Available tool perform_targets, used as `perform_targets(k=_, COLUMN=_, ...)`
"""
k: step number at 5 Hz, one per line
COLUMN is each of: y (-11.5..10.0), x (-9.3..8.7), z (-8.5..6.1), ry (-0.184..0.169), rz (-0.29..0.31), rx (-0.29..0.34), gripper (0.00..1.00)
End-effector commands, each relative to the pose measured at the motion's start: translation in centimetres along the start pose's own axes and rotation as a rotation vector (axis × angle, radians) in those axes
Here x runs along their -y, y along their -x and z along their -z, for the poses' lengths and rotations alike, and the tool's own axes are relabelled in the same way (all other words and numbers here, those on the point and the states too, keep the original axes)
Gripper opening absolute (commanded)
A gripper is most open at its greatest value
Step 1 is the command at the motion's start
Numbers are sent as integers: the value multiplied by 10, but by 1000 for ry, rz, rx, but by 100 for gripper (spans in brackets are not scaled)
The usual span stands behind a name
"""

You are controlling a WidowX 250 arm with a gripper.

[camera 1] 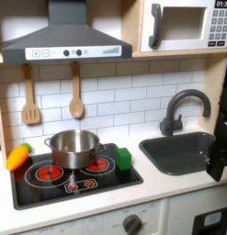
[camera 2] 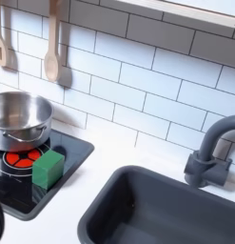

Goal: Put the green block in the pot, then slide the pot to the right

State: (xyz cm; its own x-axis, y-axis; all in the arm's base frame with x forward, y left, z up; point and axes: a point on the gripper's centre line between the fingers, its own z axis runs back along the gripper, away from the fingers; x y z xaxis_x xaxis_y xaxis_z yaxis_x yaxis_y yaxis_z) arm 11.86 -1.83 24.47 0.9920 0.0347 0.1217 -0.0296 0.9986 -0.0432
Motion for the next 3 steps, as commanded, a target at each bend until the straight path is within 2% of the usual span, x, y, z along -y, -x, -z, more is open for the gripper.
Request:
perform_targets(k=1, y=0, x=0, z=0, ry=0, rz=0, rx=0, gripper=100)
perform_targets(k=3, y=-22, x=-3, z=12, ry=-23, rz=-19, rx=-1, gripper=100)
